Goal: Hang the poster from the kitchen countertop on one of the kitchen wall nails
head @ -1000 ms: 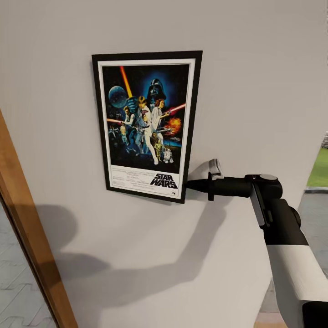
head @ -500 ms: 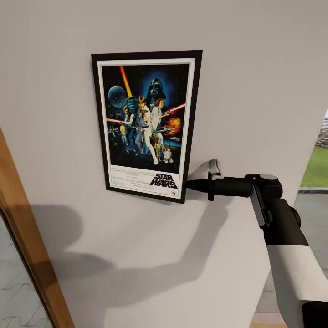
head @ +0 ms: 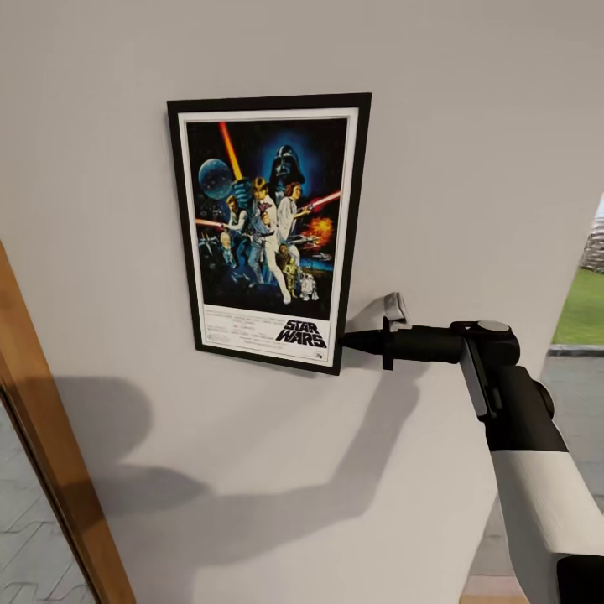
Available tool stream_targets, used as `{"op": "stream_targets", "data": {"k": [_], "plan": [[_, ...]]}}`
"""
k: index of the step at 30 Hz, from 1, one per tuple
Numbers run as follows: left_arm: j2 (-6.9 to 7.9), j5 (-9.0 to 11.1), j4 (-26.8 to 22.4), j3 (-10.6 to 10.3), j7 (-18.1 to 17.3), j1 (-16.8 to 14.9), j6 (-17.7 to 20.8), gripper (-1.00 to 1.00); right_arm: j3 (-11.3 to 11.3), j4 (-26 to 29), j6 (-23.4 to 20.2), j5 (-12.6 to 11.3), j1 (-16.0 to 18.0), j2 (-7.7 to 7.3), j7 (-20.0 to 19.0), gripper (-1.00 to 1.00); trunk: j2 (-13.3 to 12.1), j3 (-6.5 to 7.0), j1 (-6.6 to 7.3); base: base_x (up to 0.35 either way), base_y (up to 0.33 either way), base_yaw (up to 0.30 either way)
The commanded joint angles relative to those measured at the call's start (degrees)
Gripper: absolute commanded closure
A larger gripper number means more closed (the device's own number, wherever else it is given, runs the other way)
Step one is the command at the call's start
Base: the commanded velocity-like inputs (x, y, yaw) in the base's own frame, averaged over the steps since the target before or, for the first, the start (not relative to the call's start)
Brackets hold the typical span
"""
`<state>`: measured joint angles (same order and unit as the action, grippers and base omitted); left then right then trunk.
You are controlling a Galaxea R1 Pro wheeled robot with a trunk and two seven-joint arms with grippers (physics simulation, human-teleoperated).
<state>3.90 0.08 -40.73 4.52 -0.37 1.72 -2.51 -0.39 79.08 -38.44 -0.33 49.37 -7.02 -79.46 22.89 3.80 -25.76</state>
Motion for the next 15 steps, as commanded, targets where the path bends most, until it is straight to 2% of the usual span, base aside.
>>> {"op": "stream_targets", "data": {"k": [1,15], "plan": [[0.00,0.01,-0.05,0.05,-0.03,0.03,-0.09,-1.00,-0.04,-0.05,-0.58,0.16,0.03,-0.01,-0.26,1.00,0.02,0.00,-0.02,0.000,-0.045,0.000],[0.02,0.01,-0.05,0.06,-0.07,0.03,-0.10,-1.00,-0.04,-0.05,-0.58,0.16,0.03,-0.01,-0.26,1.00,0.02,0.00,-0.02,0.000,-0.011,0.000]]}}
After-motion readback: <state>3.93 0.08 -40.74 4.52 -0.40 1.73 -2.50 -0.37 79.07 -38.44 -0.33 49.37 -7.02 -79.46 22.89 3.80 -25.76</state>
